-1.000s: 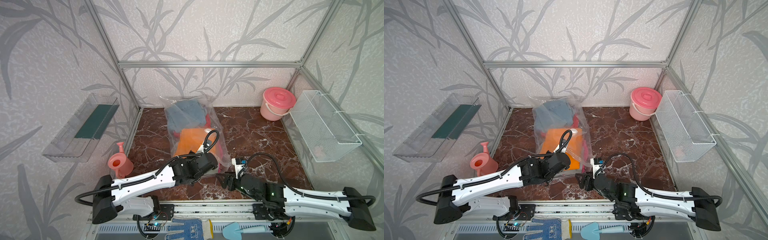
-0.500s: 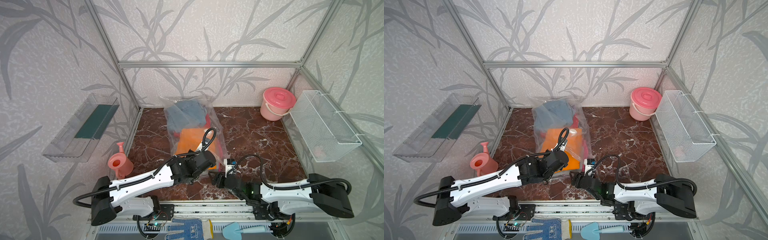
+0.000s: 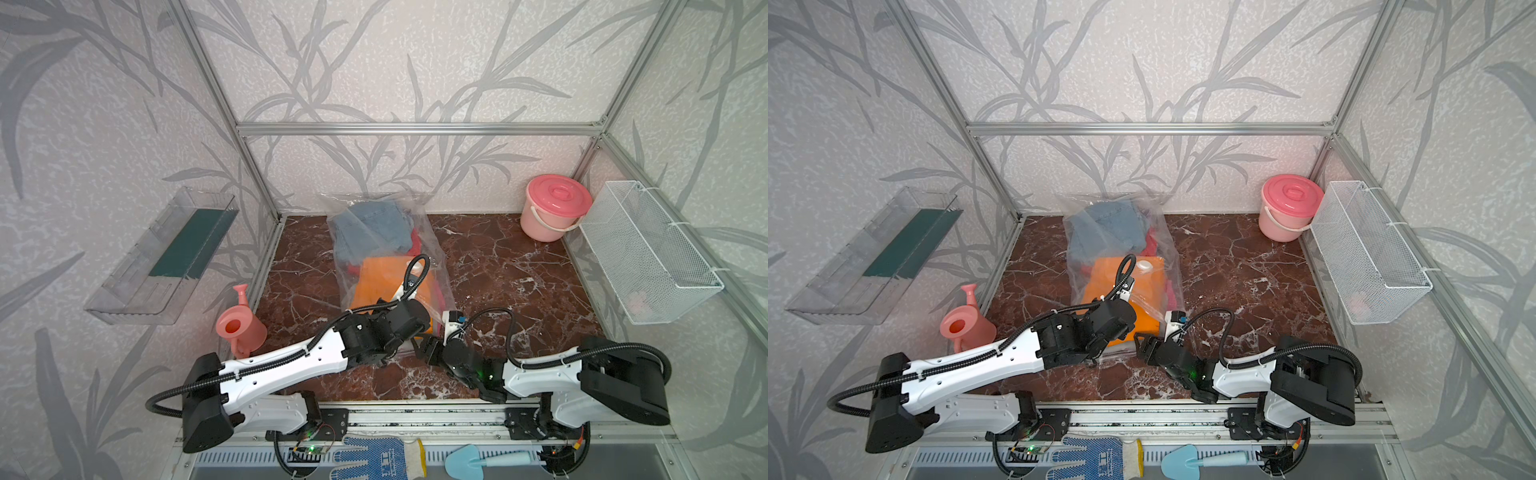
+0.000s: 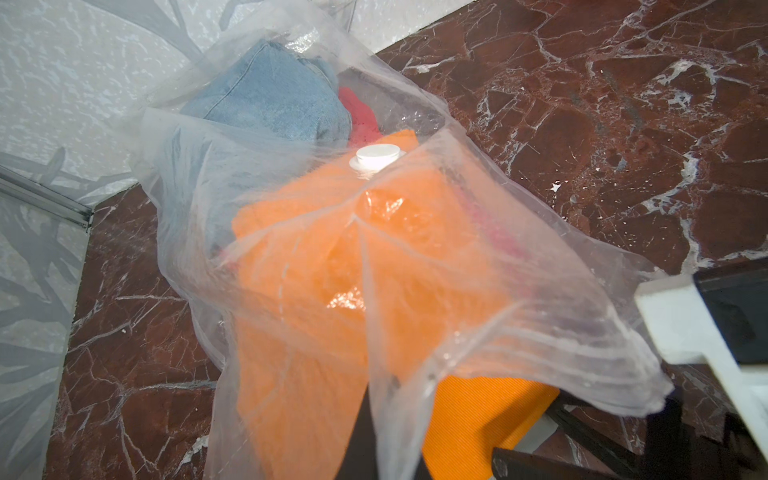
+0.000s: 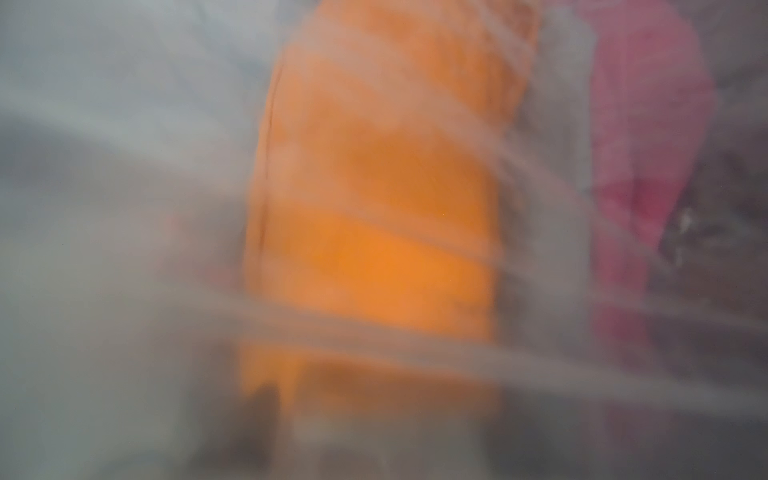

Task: Take the trousers out of the vacuum bag
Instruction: Open the vacuum bag at the center of the board, then take out the trousers from the vacuum bag.

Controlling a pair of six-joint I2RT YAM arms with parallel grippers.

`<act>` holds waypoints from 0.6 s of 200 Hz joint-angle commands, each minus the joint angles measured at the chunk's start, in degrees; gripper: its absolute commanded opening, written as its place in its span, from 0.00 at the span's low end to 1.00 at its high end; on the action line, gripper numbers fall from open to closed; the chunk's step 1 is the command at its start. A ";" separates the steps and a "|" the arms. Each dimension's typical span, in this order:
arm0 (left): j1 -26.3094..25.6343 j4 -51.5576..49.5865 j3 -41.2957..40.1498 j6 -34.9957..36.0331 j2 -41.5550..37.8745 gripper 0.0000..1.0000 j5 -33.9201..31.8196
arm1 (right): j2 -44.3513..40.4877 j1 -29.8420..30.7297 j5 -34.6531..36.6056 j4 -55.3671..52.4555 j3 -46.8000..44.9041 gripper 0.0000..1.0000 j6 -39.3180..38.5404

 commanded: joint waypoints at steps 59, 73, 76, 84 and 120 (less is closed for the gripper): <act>1.11 1.04 -1.44 -1.55 -2.19 0.00 -0.05 | -0.82 -0.50 -3.31 4.07 6.99 0.75 -8.20; 1.23 0.97 -1.68 -1.92 -2.43 0.00 -0.09 | -1.10 -0.48 -3.20 3.78 7.18 0.75 -8.27; 1.29 0.97 -1.70 -1.98 -2.45 0.00 -0.10 | -1.11 -0.50 -3.10 3.60 7.18 0.75 -8.13; 1.31 0.97 -1.82 -2.11 -2.54 0.00 -0.12 | -1.02 -0.44 -2.81 3.04 6.98 0.75 -7.48; 1.48 0.69 -1.97 -2.55 -2.73 0.00 -0.19 | 0.71 -0.51 -1.01 4.24 2.98 0.75 -2.76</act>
